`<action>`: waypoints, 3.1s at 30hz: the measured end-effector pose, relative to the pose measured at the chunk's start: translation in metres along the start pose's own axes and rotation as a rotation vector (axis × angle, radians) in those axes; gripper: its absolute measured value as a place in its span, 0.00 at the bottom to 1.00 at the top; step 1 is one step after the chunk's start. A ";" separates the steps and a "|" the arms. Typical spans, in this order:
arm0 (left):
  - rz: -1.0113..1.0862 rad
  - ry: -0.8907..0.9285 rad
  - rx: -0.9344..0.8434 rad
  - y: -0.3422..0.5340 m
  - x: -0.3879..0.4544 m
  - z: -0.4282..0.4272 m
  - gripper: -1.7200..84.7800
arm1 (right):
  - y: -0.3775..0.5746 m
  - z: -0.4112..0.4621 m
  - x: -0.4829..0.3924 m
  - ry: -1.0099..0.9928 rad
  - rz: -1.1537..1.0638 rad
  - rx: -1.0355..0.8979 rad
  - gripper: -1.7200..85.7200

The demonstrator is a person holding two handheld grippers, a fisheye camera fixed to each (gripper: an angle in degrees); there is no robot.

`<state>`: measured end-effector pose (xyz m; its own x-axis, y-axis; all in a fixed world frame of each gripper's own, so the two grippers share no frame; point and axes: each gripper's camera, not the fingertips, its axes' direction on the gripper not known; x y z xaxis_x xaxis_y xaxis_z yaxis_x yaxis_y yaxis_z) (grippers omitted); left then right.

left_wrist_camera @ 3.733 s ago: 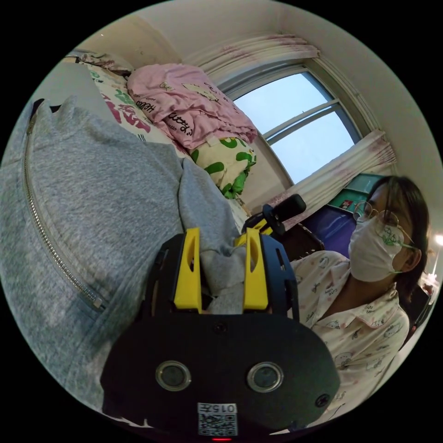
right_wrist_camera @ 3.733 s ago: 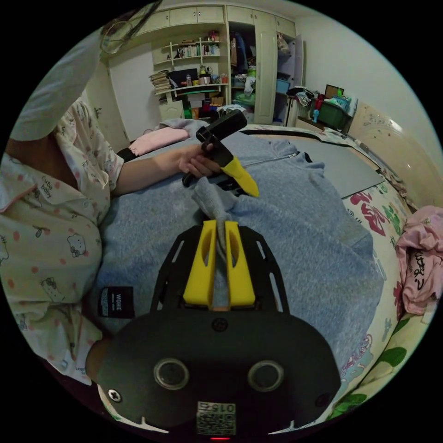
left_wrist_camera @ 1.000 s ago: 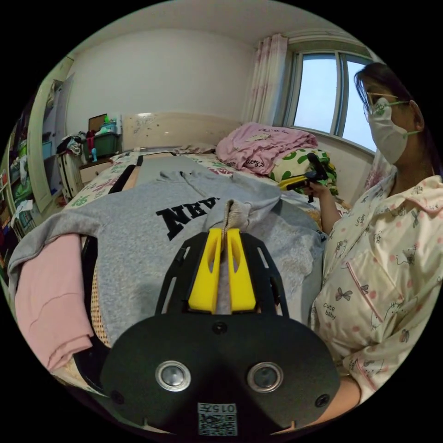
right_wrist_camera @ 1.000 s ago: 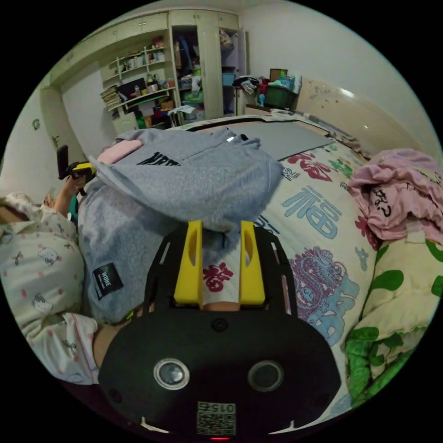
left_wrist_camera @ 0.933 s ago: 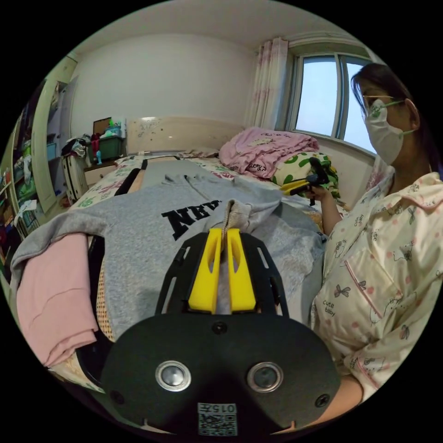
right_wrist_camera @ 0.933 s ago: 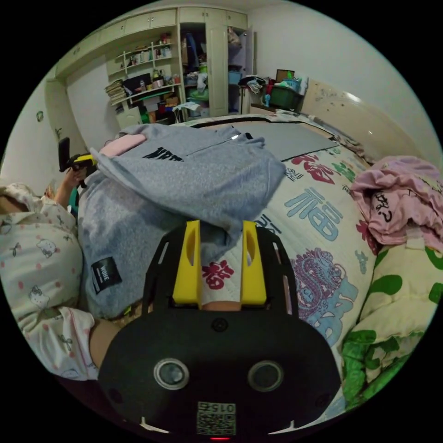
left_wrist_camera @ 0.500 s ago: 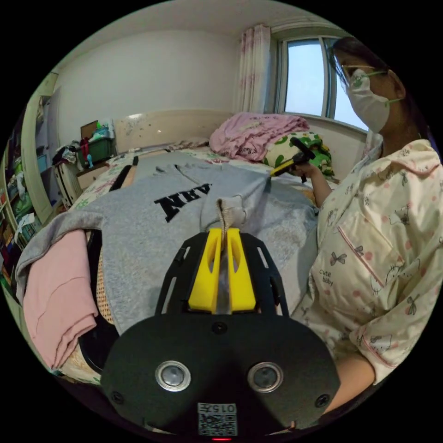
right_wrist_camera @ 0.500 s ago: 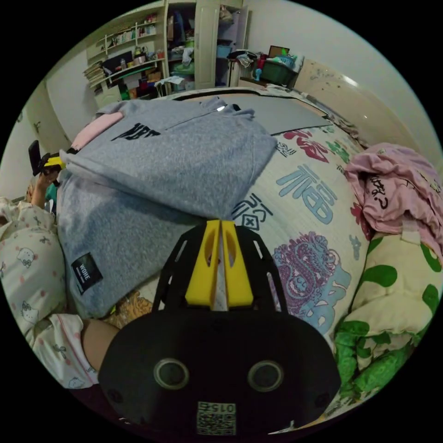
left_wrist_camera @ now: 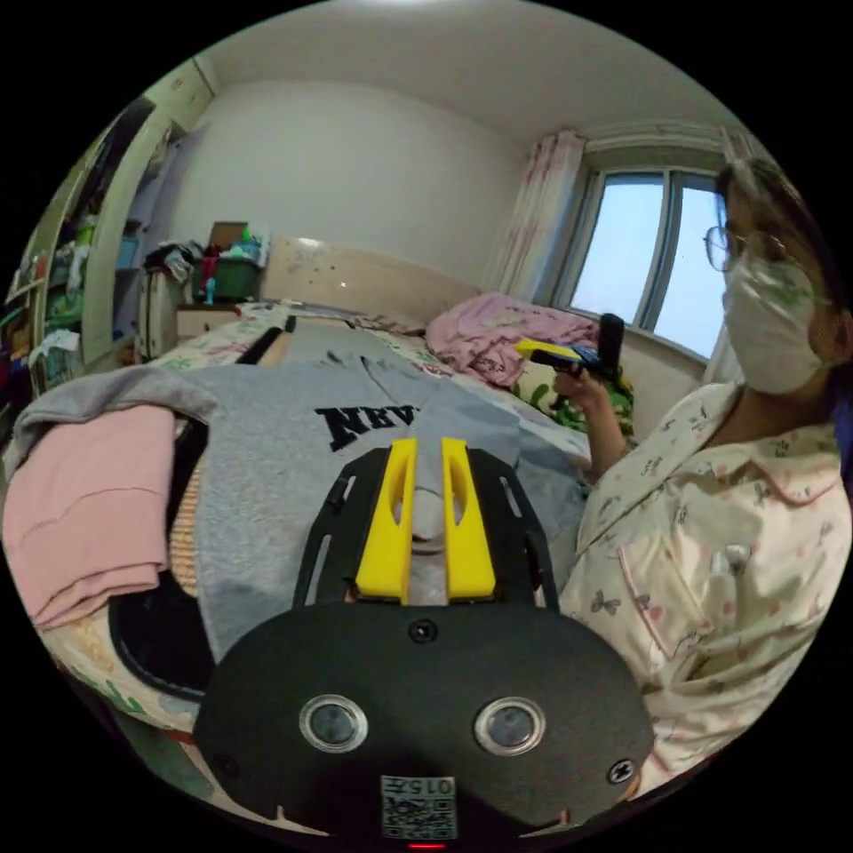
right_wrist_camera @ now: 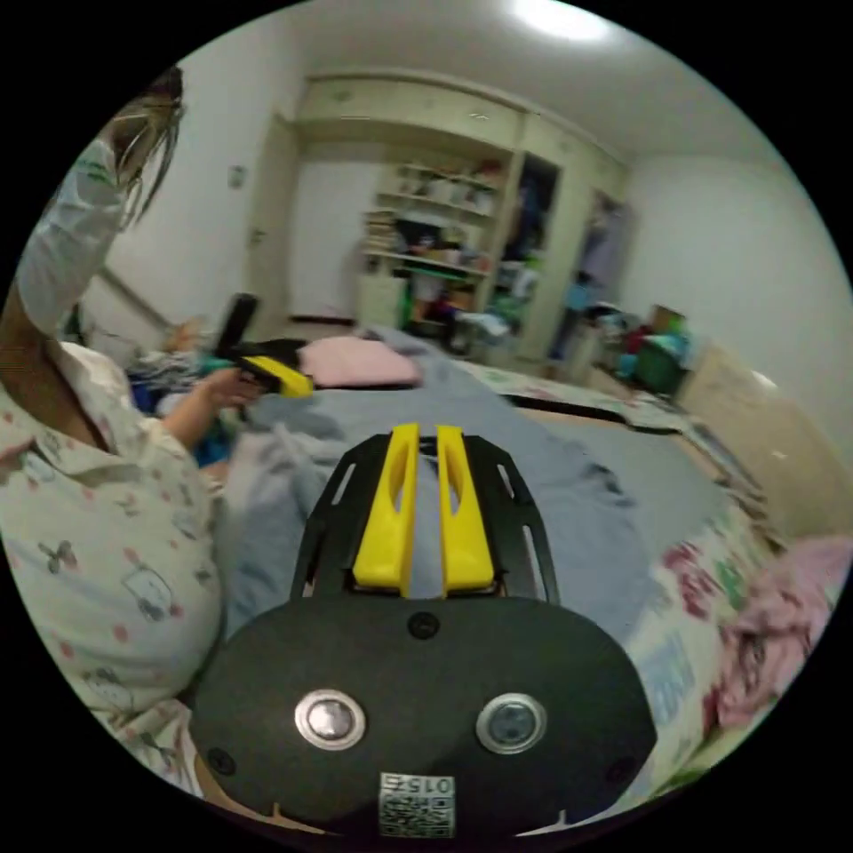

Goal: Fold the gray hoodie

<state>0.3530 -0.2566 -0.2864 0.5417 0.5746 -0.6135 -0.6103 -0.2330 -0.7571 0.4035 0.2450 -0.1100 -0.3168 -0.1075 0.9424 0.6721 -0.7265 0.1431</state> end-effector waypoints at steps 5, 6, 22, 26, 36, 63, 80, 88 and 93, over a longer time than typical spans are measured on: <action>0.003 -0.034 -0.198 -0.015 0.008 0.078 0.05 | 0.015 0.105 -0.072 -0.182 -0.127 -0.235 0.04; -0.002 -0.060 -0.234 -0.015 0.010 0.092 0.04 | 0.031 0.119 -0.083 -0.179 -0.126 -0.259 0.03; -0.110 -0.097 -0.224 0.003 0.017 0.145 0.02 | 0.148 0.143 -0.179 -0.213 -0.228 -0.368 0.01; -0.089 -0.127 -0.224 0.003 0.034 0.153 0.02 | 0.173 0.141 -0.197 -0.201 -0.237 -0.367 0.01; -0.064 -0.159 -0.230 0.007 0.071 0.177 0.02 | 0.236 0.131 -0.231 -0.176 -0.294 -0.362 0.01; -0.005 -0.184 -0.185 0.061 0.126 0.227 0.01 | 0.343 0.132 -0.299 -0.023 -0.368 -0.341 0.01; -0.007 -0.165 -0.186 0.114 0.102 0.245 0.01 | 0.332 0.164 -0.298 -0.017 -0.229 -0.478 0.01; -0.026 -0.128 -0.183 0.146 0.067 0.247 0.01 | 0.312 0.186 -0.311 0.043 -0.327 -0.593 0.01; -0.035 -0.113 -0.183 0.164 0.045 0.246 0.01 | 0.306 0.190 -0.309 0.073 -0.341 -0.583 0.01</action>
<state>0.1350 -0.0757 -0.3825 0.4861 0.6669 -0.5648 -0.4712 -0.3442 -0.8121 0.8346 0.1849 -0.2998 -0.5050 0.1615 0.8479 0.0624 -0.9729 0.2225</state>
